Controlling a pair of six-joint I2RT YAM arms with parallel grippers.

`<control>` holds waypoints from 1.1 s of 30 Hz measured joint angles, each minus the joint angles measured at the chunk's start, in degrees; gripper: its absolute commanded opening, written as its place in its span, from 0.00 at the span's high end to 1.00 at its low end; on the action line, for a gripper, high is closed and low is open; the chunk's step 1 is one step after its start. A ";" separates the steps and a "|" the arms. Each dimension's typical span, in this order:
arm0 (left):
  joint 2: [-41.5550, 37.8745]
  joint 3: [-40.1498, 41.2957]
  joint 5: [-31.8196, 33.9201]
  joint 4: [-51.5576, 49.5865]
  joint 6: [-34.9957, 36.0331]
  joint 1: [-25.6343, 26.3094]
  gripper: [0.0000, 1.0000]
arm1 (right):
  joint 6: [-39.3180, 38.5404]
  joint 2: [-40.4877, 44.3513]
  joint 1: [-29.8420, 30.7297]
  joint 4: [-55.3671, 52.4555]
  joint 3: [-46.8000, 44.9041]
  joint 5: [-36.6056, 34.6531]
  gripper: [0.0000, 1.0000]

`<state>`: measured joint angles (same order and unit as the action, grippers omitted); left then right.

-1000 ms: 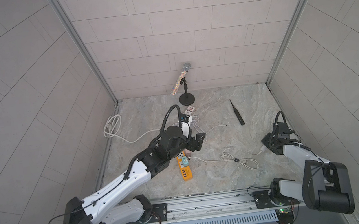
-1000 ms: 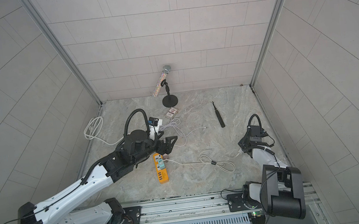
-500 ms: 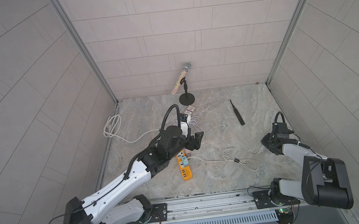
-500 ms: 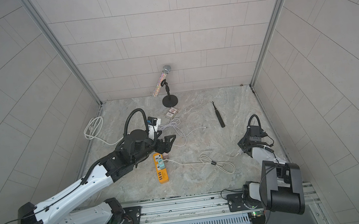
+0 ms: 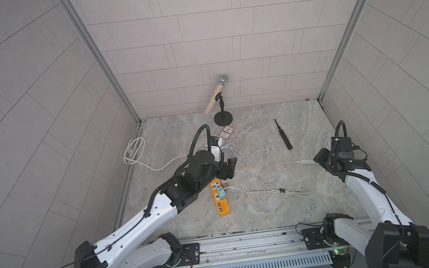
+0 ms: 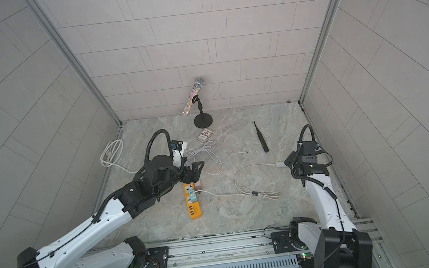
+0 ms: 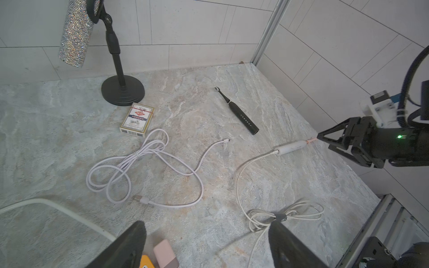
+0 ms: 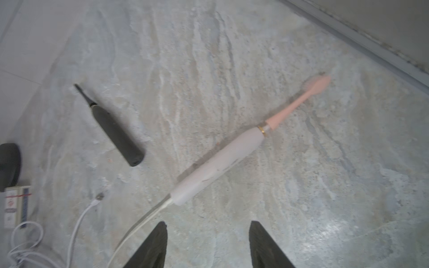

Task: Charge the electric toothbrush
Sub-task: Place the electric toothbrush at the center of the board, then pick up the charging cable from the center of the board.

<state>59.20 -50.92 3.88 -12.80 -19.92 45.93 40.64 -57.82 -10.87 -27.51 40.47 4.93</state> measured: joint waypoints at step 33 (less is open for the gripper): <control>-6.21 2.47 7.52 -13.68 -9.05 -10.51 0.12 | -24.44 -51.41 50.88 8.20 35.04 16.96 0.39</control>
<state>52.99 -48.45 11.40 -26.48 -28.97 35.42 16.21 -109.23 40.01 -19.31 75.50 21.89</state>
